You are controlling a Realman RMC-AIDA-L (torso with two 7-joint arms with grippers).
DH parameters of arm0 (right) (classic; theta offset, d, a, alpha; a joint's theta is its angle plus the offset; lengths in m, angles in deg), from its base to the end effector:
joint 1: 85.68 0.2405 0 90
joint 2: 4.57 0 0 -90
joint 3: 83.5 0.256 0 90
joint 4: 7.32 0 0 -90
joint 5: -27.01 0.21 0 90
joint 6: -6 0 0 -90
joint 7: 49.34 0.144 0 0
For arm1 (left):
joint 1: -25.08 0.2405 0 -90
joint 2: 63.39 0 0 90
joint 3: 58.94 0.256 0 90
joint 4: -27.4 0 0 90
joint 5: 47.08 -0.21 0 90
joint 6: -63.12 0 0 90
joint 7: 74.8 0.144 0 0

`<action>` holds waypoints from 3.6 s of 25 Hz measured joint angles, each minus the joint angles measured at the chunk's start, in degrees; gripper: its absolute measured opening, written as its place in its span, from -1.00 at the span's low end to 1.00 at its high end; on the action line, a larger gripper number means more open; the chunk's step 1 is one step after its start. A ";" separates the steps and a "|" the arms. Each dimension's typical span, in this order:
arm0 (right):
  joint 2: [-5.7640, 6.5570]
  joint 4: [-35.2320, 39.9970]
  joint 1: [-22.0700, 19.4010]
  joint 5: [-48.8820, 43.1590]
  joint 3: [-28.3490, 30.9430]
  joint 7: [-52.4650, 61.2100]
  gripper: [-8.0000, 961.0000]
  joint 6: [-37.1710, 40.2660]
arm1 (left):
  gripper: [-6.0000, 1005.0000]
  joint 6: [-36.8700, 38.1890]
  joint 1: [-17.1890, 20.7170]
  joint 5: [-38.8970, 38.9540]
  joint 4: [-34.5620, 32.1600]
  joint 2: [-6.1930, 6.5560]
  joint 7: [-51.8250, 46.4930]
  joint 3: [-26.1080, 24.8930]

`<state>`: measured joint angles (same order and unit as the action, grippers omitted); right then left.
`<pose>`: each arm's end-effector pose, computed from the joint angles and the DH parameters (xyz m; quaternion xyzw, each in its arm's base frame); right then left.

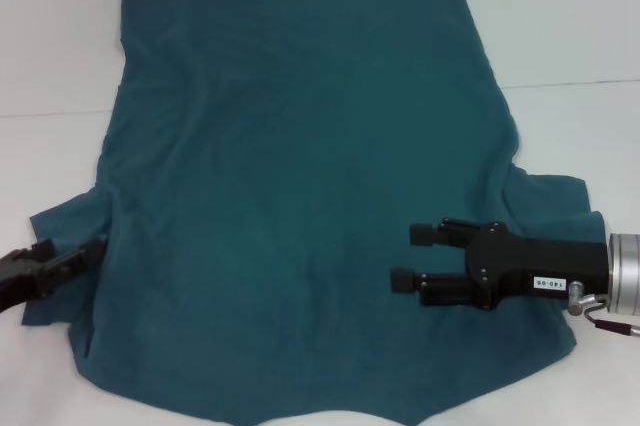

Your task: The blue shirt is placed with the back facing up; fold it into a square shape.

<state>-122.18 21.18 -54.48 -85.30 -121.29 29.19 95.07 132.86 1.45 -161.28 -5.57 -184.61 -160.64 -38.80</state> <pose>0.2681 0.3236 -0.0117 -0.9175 0.2621 0.2786 0.1091 -0.3577 0.3185 0.0191 -0.7768 -0.4539 -0.2716 0.3418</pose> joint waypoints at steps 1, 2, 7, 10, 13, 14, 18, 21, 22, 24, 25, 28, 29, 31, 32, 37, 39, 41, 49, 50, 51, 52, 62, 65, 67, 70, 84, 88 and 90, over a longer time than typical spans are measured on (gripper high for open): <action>0.05 0.02 0.00 0.00 0.02 0.23 0.90 0.02 | 0.74 -0.46 0.03 0.00 -0.11 0.01 -0.01 -0.02; 0.09 0.03 0.00 0.00 0.04 0.46 0.90 0.03 | 0.74 -0.90 0.07 -0.01 -0.20 0.01 -0.01 -0.05; 0.14 0.06 0.00 0.00 0.15 0.86 0.90 -0.01 | 0.73 -1.18 0.50 -0.02 -1.20 0.03 -0.06 -0.15; 0.13 0.06 0.00 -0.01 0.42 0.92 0.90 -0.16 | 0.73 -1.30 0.92 -0.04 -1.92 0.10 -0.61 -0.18; 0.12 0.06 0.00 -0.01 0.61 0.96 0.90 -0.18 | 0.73 -1.62 1.19 -0.07 -2.23 0.16 -0.80 -0.18; 0.12 0.06 0.00 -0.01 0.63 0.96 0.90 -0.17 | 0.73 -2.01 1.21 -0.09 -2.24 0.19 -0.80 -0.18; 0.05 0.06 0.00 -0.01 0.63 0.96 0.90 -0.02 | 0.72 -4.16 0.99 -0.14 -1.87 0.00 -0.56 0.53; 0.01 0.01 0.00 -0.01 0.63 0.96 0.90 -0.35 | 0.72 -5.84 0.51 -0.14 -1.67 -0.25 -0.51 1.62; 0.00 0.00 0.00 -0.01 0.65 0.96 0.90 -0.39 | 0.72 -6.38 0.24 -0.14 -1.63 -0.32 -0.54 1.90; -0.05 0.00 0.00 -0.01 0.69 0.95 0.90 -0.44 | 0.72 -7.08 -0.14 -0.14 -1.43 -0.38 -0.60 2.23; -0.09 0.00 0.00 -0.01 0.69 0.95 0.90 -0.45 | 0.72 -7.46 -0.31 -0.14 -1.23 -0.39 -0.62 2.38; -0.15 0.02 0.02 -0.01 0.71 0.94 0.90 -0.50 | 0.71 -7.93 -0.46 -0.14 -0.87 -0.41 -0.62 2.51; -0.15 0.03 0.04 -0.01 0.71 0.93 0.90 -0.53 | 0.71 -7.96 -0.47 -0.14 -0.87 -0.41 -0.58 2.52; -0.15 0.04 0.09 -0.01 0.78 0.93 0.90 -0.57 | 0.71 -7.96 -0.47 -0.14 -0.87 -0.46 -0.52 2.52; -0.15 0.05 0.09 -0.01 0.84 0.93 0.90 -0.58 | 0.71 -7.95 -0.46 -0.14 -0.87 -0.53 -0.50 2.54; -0.14 0.06 0.16 -0.01 1.22 0.88 0.90 -0.58 | 0.71 -8.00 -0.43 -0.13 -0.87 -0.95 -0.48 2.98; -0.14 0.06 0.22 -0.01 1.24 0.83 0.90 -0.60 | 0.70 -8.06 -0.45 -0.13 -0.87 -1.00 -0.53 3.60; -0.14 0.06 0.30 -0.01 1.24 0.83 0.90 -0.63 | 0.70 -8.19 -0.50 -0.13 -0.95 -1.09 -0.65 4.17; -0.14 0.06 0.05 -0.01 1.41 0.83 0.90 -0.64 | 0.43 -9.62 -0.67 -0.13 -1.24 -1.20 -1.43 5.01; -0.14 0.06 0.02 -0.01 1.46 0.83 0.90 -0.60 | 0.39 -9.63 -0.68 -0.13 -1.28 -1.21 -1.56 5.12; -0.14 0.06 0.01 -0.01 1.48 0.83 0.90 -0.58 | 0.36 -9.63 -0.68 -0.13 -1.31 -1.21 -1.64 5.24; -0.15 0.06 0.01 -0.01 1.50 0.82 0.90 -0.57 | 0.32 -9.63 -0.69 -0.13 -1.34 -1.21 -1.69 5.30; -0.31 0.06 0.00 -0.01 1.50 0.69 0.90 -0.34 | -0.44 -9.58 -0.73 -0.13 -1.54 -1.21 -1.70 5.46; -0.36 0.06 0.00 -0.01 1.50 0.66 0.90 -0.33 | -0.72 -9.55 -0.80 -0.13 -2.01 -1.20 -1.70 5.45; -0.41 0.05 0.00 -0.01 1.50 0.68 0.90 -0.38 | -0.99 -9.50 -0.87 -0.13 -2.38 -1.04 -1.79 5.44; -0.43 -0.12 -0.02 -0.01 1.53 0.73 0.90 -0.49 | -0.99 -9.52 -0.99 -0.41 -3.26 -0.76 -2.32 5.44; -1.15 -0.49 -0.18 -0.01 2.19 0.80 0.90 -0.78 | -0.99 -10.02 -1.20 -2.16 -9.20 0.79 -3.10 5.38; -1.27 -0.49 -0.18 -0.01 2.22 0.74 0.90 -0.92 | -0.99 -10.05 -1.61 -3.04 -9.98 0.84 -3.13 5.44; -1.28 -0.49 -0.18 -0.01 2.22 0.73 0.90 -0.98 | -0.98 -10.21 -1.72 -3.10 -10.20 0.88 -3.16 5.45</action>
<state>-123.47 20.70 -54.66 -85.31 -119.07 29.92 94.09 122.65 -0.27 -164.38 -15.77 -183.73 -163.81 -33.36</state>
